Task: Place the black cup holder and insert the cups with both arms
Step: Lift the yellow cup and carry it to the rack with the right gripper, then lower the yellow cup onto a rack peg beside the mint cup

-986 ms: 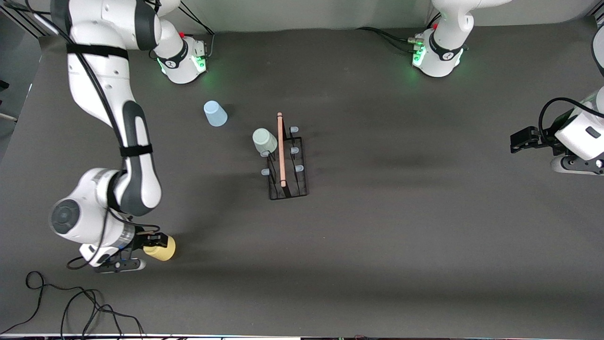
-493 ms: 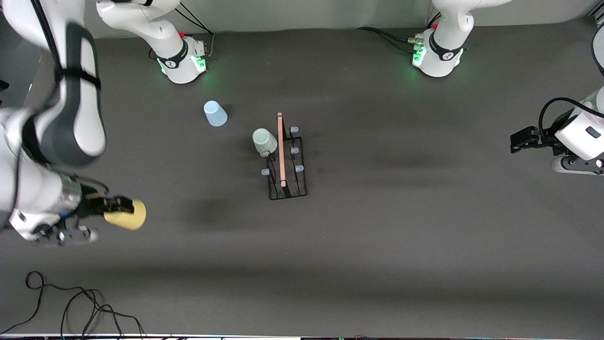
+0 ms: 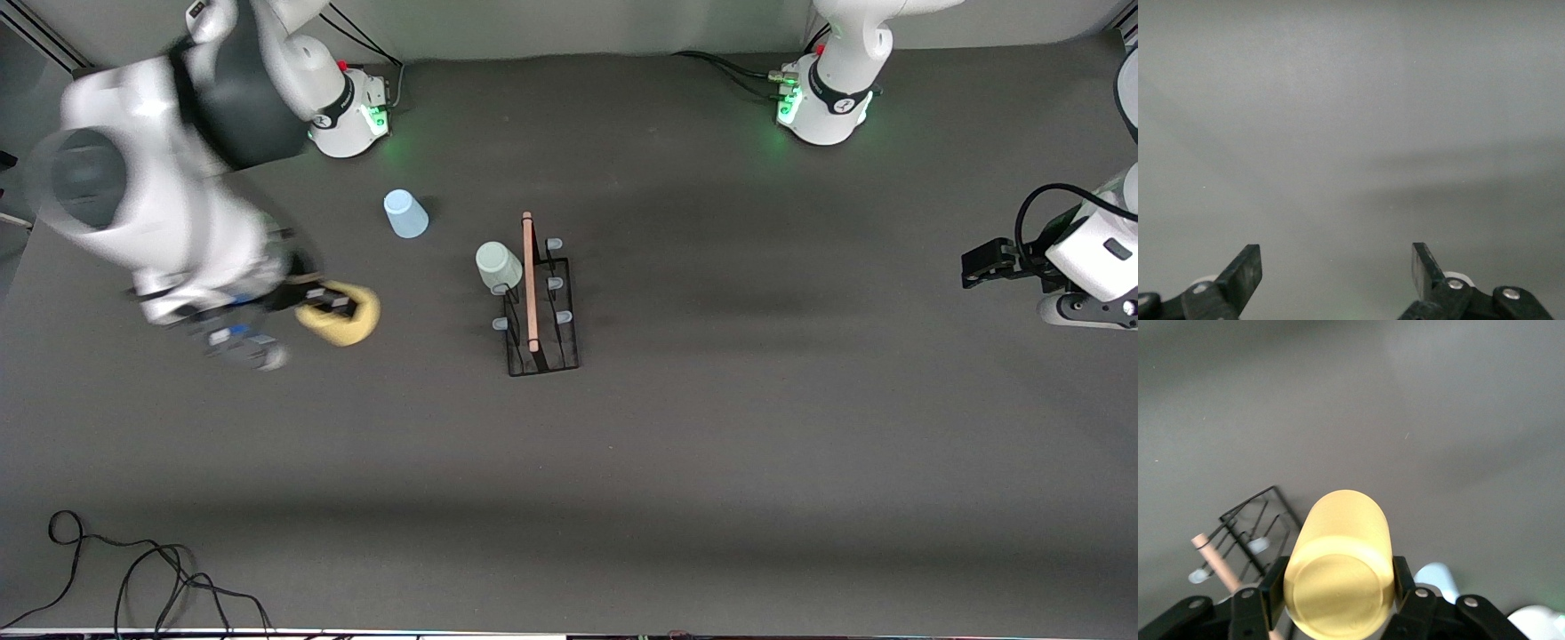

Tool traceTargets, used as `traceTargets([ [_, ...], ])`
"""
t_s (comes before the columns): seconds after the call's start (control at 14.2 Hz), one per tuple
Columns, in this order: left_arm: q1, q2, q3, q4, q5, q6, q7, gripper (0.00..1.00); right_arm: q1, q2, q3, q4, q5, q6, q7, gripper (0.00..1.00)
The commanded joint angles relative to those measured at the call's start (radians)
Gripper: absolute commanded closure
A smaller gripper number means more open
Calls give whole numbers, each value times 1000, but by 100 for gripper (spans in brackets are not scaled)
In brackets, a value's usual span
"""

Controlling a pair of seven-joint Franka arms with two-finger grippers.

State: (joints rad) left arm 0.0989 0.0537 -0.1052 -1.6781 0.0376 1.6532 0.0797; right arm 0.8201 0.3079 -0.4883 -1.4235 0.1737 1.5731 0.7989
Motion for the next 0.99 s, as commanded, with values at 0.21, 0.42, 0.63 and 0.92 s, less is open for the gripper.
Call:
traceTargets([
  [0.21,1,-5,-1,5,4,-4,12,0,149,39,-12,-69,47,154,337,95],
  [0.42,1,-5,-1,5,4,-4,12,0,185,42,-10,-167,47,306,378,95],
  [0.63,1,-5,-1,5,4,-4,12,0,198,78,-9,-215,47,407,384,95],
  [0.92,1,-5,-1,5,4,-4,12,0,212,102,-9,-290,49,522,384,95],
])
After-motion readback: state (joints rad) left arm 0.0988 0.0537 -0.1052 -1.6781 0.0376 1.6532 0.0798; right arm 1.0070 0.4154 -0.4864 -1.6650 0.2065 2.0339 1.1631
